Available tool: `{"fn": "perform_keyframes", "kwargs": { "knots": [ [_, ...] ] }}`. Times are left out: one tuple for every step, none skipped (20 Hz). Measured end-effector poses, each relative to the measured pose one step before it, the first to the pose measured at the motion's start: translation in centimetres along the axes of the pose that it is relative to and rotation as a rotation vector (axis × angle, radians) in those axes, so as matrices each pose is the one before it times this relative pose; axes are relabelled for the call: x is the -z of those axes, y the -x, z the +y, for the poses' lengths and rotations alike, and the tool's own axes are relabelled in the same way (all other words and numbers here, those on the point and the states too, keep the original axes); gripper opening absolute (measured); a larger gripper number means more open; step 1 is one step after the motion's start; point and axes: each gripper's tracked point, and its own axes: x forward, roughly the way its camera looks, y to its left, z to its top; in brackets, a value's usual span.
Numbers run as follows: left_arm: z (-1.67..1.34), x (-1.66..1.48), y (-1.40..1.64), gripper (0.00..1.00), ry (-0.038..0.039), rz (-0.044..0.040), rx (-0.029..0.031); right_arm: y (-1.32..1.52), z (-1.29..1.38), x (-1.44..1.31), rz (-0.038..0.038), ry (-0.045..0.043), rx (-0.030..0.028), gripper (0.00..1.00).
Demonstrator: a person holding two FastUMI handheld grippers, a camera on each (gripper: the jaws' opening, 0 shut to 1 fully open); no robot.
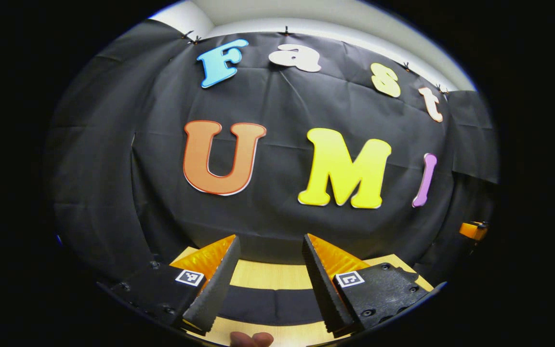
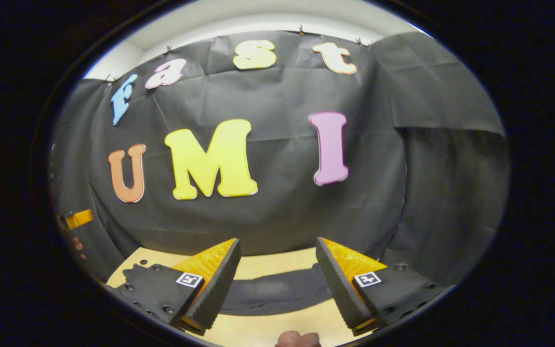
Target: Grasp the waist and the cuffs of the jeans and fold them to make the two legs overlap; first hold the waist and fold one-third of the jeans toward the cuffs, then hold the cuffs and fold the remaining one-third in the same direction to finish folding.
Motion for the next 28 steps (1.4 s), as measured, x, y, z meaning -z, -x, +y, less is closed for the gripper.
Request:
{"fn": "perform_keyframes", "kwargs": {
  "knots": [
    [-1.111,0.6,0.186,0.84,0.01792,0.00165,0.01306,-0.806,-1.561,1.75,0.04374,-0.02749,0.01974,0.98],
    [-1.101,0.575,0.078,0.84,0.01994,0.00382,0.00984,-0.984,-1.849,1.61,0.03958,-0.03195,0.02172,0.96],
    [-0.906,0.543,0.092,0.84,0.00558,0.00064,0.00154,-1.199,-1.966,1.79,0.04898,-0.04013,0.02738,0.98],
    [-0.787,0.815,0.133,0.84,-0.00202,0.00271,-0.00576,-1.26,-1.826,1.643,0.04655,-0.05219,0.01559,0.98],
    [-0.604,0.579,-0.062,0.84,-0.00279,0.00356,-0.00037,-1.517,-1.919,1.727,0.05254,-0.06422,0.02103,0.99],
    [-0.51,0.725,-0.099,0.84,-0.00117,0.01748,-0.00377,-1.886,-1.803,1.514,0.05156,-0.07563,0.01757,0.96],
    [-0.23,0.752,0.005,0.84,0.00076,0.02165,-0.01313,-2.036,-2.031,1.366,0.0546,-0.07576,0.02002,0.94],
    [-0.304,0.81,0.035,0.84,0.00097,0.02238,-0.01329,-2.166,-1.731,1.1,0.05637,-0.09472,0.01673,0.98],
    [-0.444,0.695,0.07,0.84,0.00532,0.01871,-0.0106,-2.37,-1.547,0.521,0.05126,-0.09272,0.0158,0.99],
    [-0.471,0.466,-0.076,0.84,0.00991,0.01254,-0.0082,-2.275,-1.313,0.158,0.03964,-0.08972,0.01832,0.98],
    [-0.549,0.44,-0.101,0.84,0.00871,0.01092,-0.0056,-2.235,-1.485,-0.182,0.02548,-0.08055,0.01629,0.94],
    [-0.542,0.649,-0.132,0.84,0.00833,0.01716,-0.00444,-1.892,-1.111,-0.257,0.02278,-0.06505,0.00732,0.98],
    [-0.309,0.576,-0.164,0.84,-0.00086,0.01613,-0.00656,-0.73,-1.342,-0.67,0.01358,-0.06376,-0.00069,0.98],
    [-0.495,0.748,0.035,0.84,-0.00523,0.01707,-0.00516,-0.797,-0.744,-0.408,0.0152,-0.05129,-0.00549,0.98],
    [-0.374,0.472,-0.061,0.84,-0.01015,0.01381,-0.00697,-0.063,-0.25,-0.26,-0.00206,-0.03895,-0.00132,0.98],
    [-0.274,0.274,-0.121,0.84,-0.00924,0.01339,-0.00333,1.117,-0.511,-0.744,-0.00606,-0.02837,0.00875,0.93],
    [-0.193,0.346,-0.121,0.84,-0.00797,0.01404,-0.00667,0.686,-0.162,-0.598,0.0015,-0.02811,0.00085,0.98],
    [-0.146,0.263,-0.19,0.84,-0.00065,0.00878,-0.00459,0.428,-0.175,-0.404,0.00926,-0.02986,-0.0023,0.98],
    [-0.254,0.278,-0.173,0.84,0.00683,0.01107,-0.00331,-0.065,-0.425,-0.418,0.01072,-0.0278,0.00247,0.98],
    [0.043,0.4,-0.025,0.84,0.00976,0.00939,-0.0058,0.028,-0.152,-0.245,0.01083,-0.01496,0.00128,0.98],
    [0.004,0.372,-0.127,0.84,0.01017,0.01162,-0.00648,-0.665,-0.003,-0.472,0.00537,-0.00337,0.00181,0.98],
    [-0.128,0.298,-0.178,0.84,0.00836,0.01097,-0.00376,-0.283,0.019,0.139,0.01293,0.00427,0.0087,0.98],
    [-0.141,0.458,-0.169,0.84,0.00453,0.01251,-0.00453,-0.398,0.245,0.324,0.01005,0.01191,0.00549,0.98],
    [-0.052,0.105,-0.059,0.84,0.00224,0.00607,0.00111,-0.334,0.267,-0.018,0.00448,0.00948,0.00463,0.92],
    [-0.052,0.045,-0.17,0.84,-0.00007,0.00544,-0.00051,0.038,-0.042,0.11,0.00264,0.0085,0.01244,0.98],
    [-0.034,0.022,-0.106,0.84,-0.00045,0.00167,-0.00214,-0.226,-0.258,-0.082,-0.00562,0.00517,0.02018,0.92],
    [0.04,0.027,-0.016,0.84,0.00161,-0.00142,-0.00113,0.024,-0.012,0.059,-0.005,0.00276,0.00995,0.92],
    [0.26,-0.055,0.006,0.84,0.00456,-0.00301,-0.00355,0.03,0.098,0.103,-0.00438,0.00322,0.00988,0.95]
  ]
}}
